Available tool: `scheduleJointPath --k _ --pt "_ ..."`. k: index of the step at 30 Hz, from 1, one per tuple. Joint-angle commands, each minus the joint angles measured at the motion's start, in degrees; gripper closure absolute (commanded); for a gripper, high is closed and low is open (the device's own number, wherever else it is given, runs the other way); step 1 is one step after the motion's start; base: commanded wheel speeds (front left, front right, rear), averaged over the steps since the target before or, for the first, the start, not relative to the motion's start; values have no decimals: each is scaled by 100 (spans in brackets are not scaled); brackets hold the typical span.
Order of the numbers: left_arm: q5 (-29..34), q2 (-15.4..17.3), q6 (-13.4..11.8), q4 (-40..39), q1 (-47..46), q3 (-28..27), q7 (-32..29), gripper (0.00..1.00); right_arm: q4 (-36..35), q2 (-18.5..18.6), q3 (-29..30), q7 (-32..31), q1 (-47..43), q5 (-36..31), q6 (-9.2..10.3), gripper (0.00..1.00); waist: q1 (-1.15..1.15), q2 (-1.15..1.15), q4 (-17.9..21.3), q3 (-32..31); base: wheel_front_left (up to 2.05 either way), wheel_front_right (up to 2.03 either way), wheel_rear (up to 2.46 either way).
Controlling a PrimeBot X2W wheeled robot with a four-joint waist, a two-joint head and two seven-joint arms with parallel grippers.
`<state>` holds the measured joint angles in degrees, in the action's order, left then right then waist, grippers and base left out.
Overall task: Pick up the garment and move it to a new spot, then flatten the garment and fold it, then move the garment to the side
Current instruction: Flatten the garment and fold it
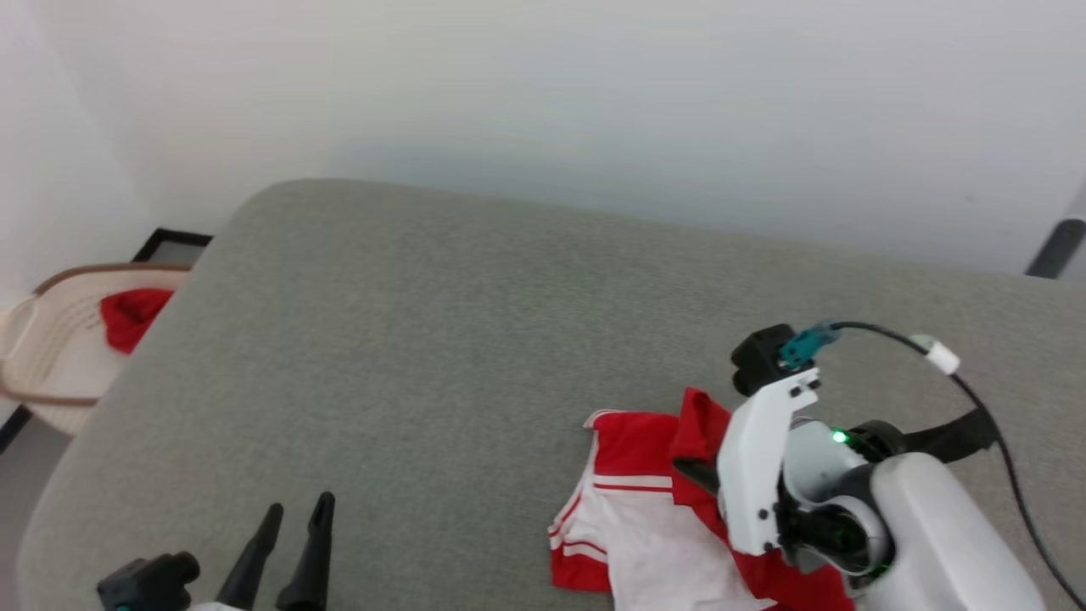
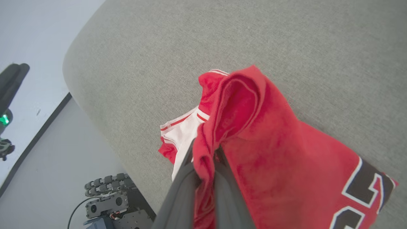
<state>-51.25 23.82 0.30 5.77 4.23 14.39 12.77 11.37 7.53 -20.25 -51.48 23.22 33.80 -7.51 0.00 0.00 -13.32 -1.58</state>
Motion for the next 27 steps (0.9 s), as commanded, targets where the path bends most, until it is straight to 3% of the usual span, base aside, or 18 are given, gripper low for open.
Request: scheduleJointPath --k 1,8,10,12,14,21,27 --pt "46 -33 36 36 -81 20 -1 0 198 -76 -71 142 100 -112 5 100 0 0 -206 25 0 0 0" --pt "72 -137 102 192 -262 138 3 0 1232 -298 -168 749 389 -427 5 100 0 0 -399 87 0 0 0" --pt "70 -157 123 232 -296 146 19 0 1463 -332 -214 896 483 -479 5 62 0 0 -400 106 0 0 0" --pt "65 -176 126 270 -303 141 36 0 1620 -363 -278 1008 555 -438 5 51 0 0 -383 116 0 0 0" --pt "58 -187 125 307 -301 122 45 0 1717 -389 -378 1066 630 -338 5 0 0 0 -340 116 0 0 0" --pt "50 -170 133 342 -260 67 97 0 1644 -329 -685 1178 779 90 5 0 0 0 -103 87 0 0 0" --pt "100 -104 93 297 -222 28 114 0 1276 -24 -921 1432 767 384 5 0 0 0 181 69 0 0 0"
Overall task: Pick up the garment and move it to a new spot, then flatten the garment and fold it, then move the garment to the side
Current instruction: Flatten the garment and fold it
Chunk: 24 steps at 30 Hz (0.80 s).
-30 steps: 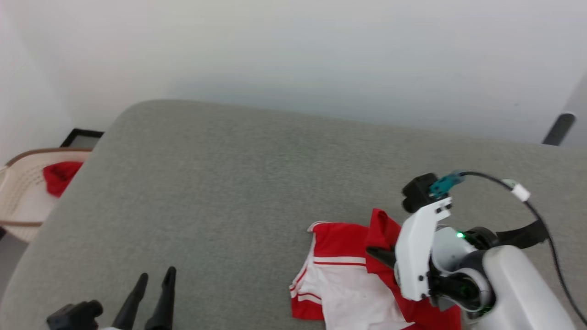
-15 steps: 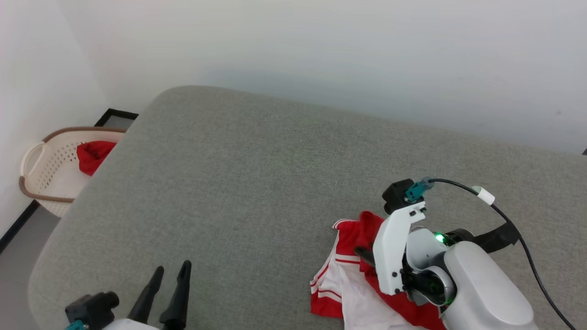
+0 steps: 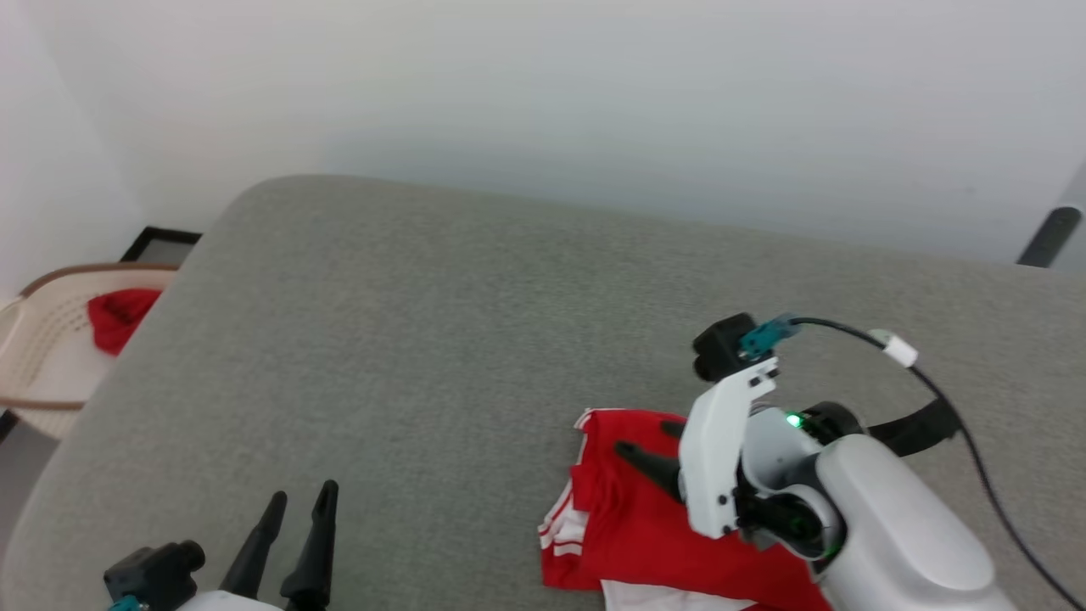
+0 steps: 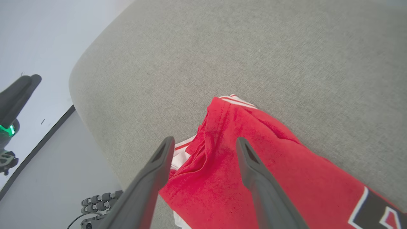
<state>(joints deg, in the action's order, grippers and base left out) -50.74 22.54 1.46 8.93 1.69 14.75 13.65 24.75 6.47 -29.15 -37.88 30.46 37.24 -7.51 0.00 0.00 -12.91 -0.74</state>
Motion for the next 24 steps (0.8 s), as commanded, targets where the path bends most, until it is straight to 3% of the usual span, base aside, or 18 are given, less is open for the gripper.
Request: scheduleJointPath --k 1,11,24 --pt "53 33 -37 -29 39 -15 31 0 -130 159 -59 138 24 64 5 0 0 0 194 -19 0 0 0" --pt "219 121 -135 -116 120 -102 76 0 -696 1009 -223 1168 -257 2 5 0 0 0 740 -67 0 0 0" --pt "301 305 -218 -259 430 -351 114 0 -1142 1839 499 2882 -1166 -212 4 0 0 0 1407 -191 0 0 0"
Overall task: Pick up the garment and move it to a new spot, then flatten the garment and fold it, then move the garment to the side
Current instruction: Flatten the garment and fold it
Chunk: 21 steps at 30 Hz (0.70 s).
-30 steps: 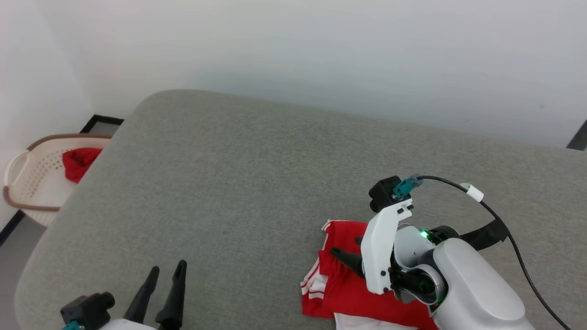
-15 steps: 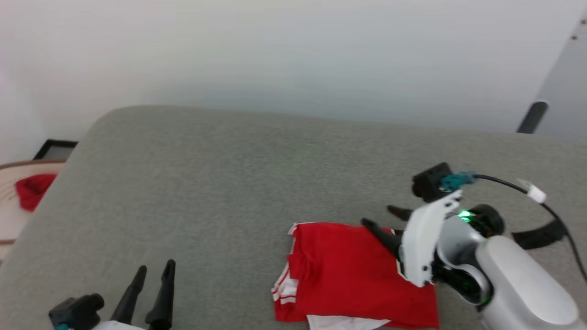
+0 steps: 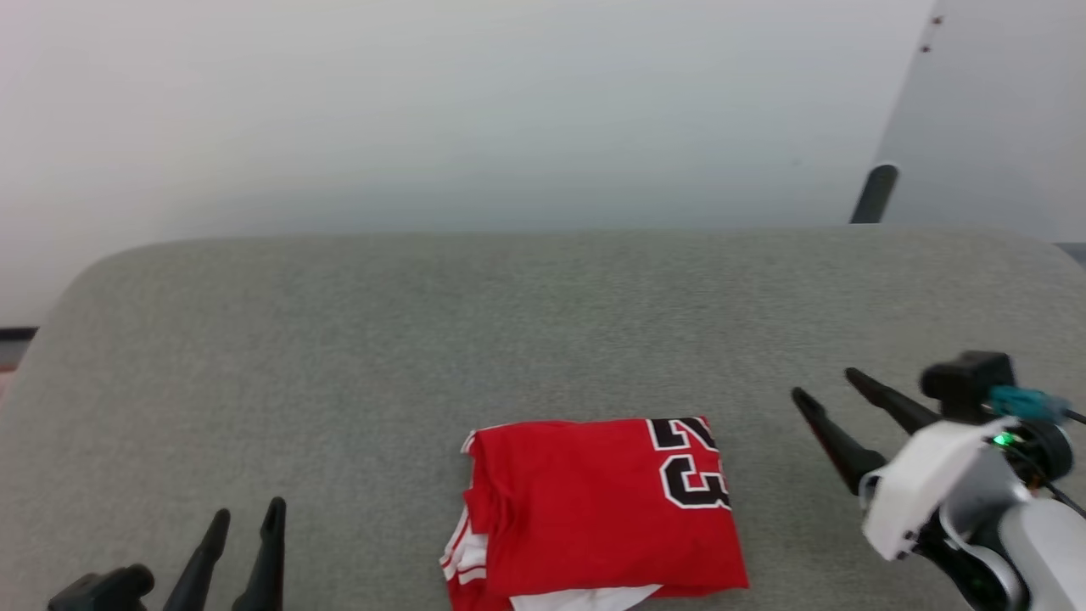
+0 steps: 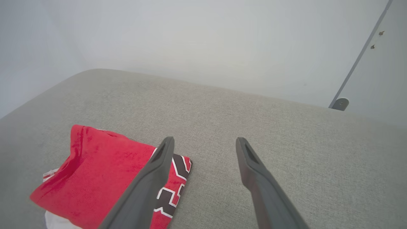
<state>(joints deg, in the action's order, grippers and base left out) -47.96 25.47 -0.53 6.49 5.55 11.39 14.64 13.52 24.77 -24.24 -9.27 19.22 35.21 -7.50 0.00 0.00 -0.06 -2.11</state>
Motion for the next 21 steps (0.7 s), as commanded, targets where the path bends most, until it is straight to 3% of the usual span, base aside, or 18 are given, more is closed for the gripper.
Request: scheduleJointPath --k 1,10,21 --pt "25 27 -16 -27 82 -37 20 0 -27 33 95 139 -127 -18 3 0 0 0 166 -67 0 0 0" --pt "157 85 -12 -91 332 -234 39 0 -68 82 657 881 -757 -175 3 0 0 0 376 -152 0 0 0" --pt "518 105 -8 -119 496 -554 52 0 -191 -90 1301 1033 -1425 -499 3 0 0 0 376 -268 0 0 0"
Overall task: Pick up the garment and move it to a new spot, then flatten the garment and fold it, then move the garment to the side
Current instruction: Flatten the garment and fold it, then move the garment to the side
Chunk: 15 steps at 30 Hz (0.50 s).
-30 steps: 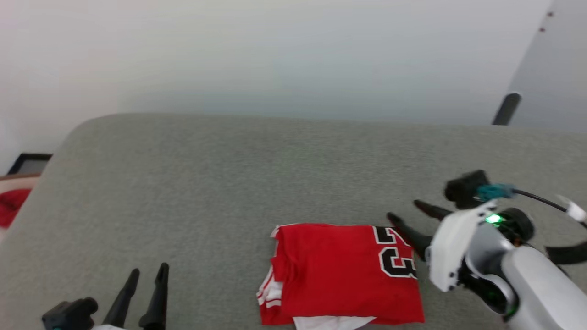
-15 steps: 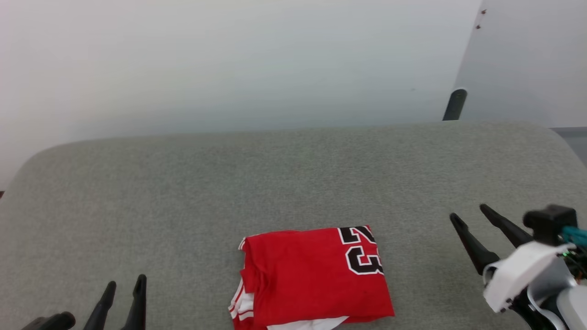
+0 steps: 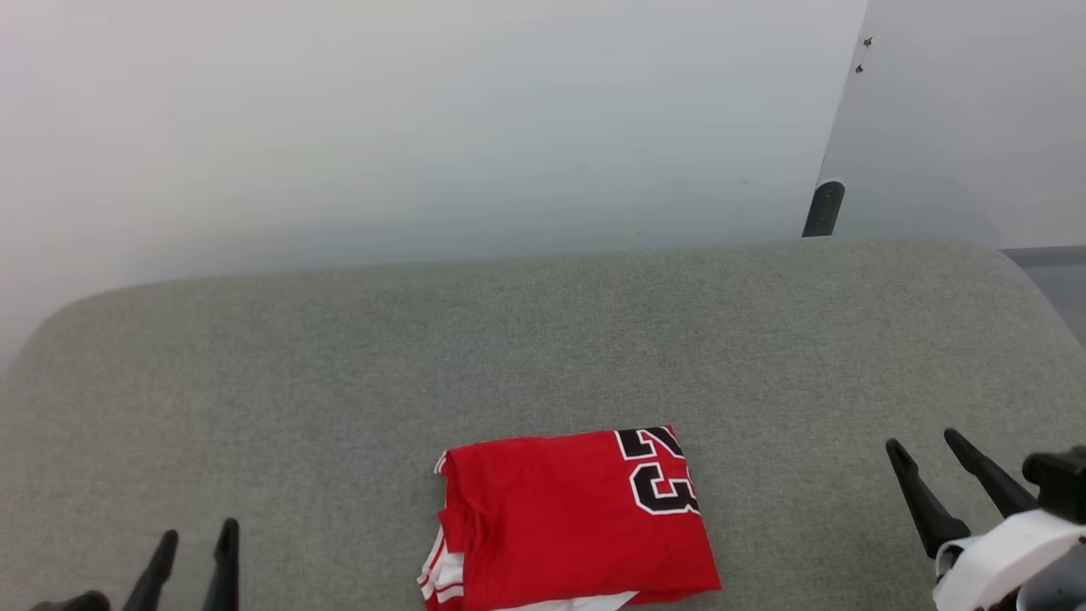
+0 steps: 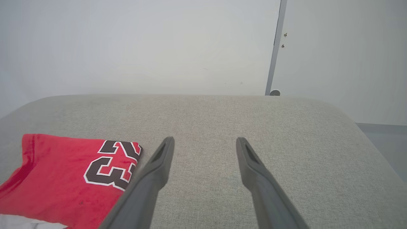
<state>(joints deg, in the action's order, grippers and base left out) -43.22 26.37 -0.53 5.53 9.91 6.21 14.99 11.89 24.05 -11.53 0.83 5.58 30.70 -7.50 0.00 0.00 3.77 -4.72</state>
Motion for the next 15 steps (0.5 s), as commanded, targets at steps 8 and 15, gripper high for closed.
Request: scheduleJointPath --k 8,15 --pt "451 -24 1 -115 186 -329 11 0 -185 -198 369 -6 -392 -215 3 0 0 0 -61 -60 0 0 0" --pt "665 -19 41 -147 285 -453 12 0 -327 -308 519 -66 -528 -320 3 0 0 0 -87 -92 0 0 0"
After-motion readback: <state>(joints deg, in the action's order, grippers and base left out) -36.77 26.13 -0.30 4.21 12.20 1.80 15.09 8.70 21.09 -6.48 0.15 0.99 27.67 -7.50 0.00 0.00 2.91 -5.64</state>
